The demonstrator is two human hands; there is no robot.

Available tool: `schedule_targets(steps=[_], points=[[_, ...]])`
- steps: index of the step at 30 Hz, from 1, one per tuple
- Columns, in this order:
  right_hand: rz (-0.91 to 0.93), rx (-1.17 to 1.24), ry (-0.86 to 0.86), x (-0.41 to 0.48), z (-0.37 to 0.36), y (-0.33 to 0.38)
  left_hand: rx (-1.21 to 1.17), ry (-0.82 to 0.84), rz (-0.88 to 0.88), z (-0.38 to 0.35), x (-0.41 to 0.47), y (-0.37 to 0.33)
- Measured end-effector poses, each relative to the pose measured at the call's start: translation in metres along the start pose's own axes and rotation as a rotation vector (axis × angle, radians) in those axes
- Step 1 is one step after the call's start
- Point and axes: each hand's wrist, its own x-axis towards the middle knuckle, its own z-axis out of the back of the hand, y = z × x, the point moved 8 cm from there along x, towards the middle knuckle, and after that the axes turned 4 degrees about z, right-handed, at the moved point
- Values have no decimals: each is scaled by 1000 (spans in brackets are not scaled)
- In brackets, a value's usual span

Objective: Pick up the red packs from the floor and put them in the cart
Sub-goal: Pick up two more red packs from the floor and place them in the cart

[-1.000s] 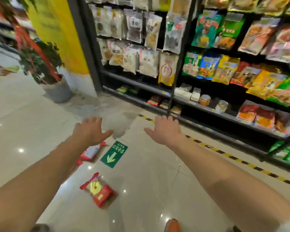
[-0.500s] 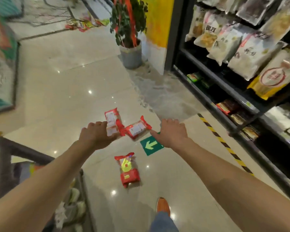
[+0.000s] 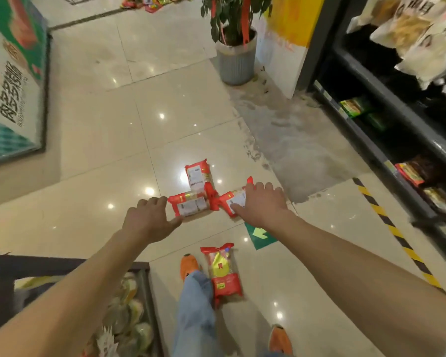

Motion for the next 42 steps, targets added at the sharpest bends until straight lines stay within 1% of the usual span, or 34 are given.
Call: schedule_targets(steps=[5, 9, 15, 18, 23, 25, 28, 30, 32, 34, 36, 39, 42], points=[[-100, 37, 78, 93, -35, 15, 23, 79, -109, -20, 126, 0], [-169, 90, 122, 173, -100, 23, 79, 117, -186, -65, 229, -7], [-219, 73, 223, 286, -232, 9, 121, 175, -230, -170, 362, -31], [-223, 44, 205, 343, -302, 3, 172, 168, -215, -237, 424, -37], [-305, 134, 217, 415, -414, -15, 161, 188, -195, -339, 515, -54], [-441, 312, 224, 434, -449, -30, 109, 222, -160, -374, 545, -59], [-735, 797, 256, 454, -504, -49, 29, 207, -102, -408, 583, -59], [-896, 1069, 178, 466, -534, -61, -21, 169, -76, -420, 608, -59], [-1042, 1211, 103, 474, -559, -73, -53, 150, -56, -429, 630, -57], [-1150, 1311, 61, 477, -577, -79, -74, 152, -45, -434, 645, -55], [-1197, 1404, 37, 482, -592, -81, -70, 138, -48, -437, 656, -55], [-1185, 1498, -17, 492, -603, -80, -33, 146, -62, -441, 663, -61], [-1200, 1652, -121, 498, -603, -75, 50, 95, -89, -438, 661, -67]])
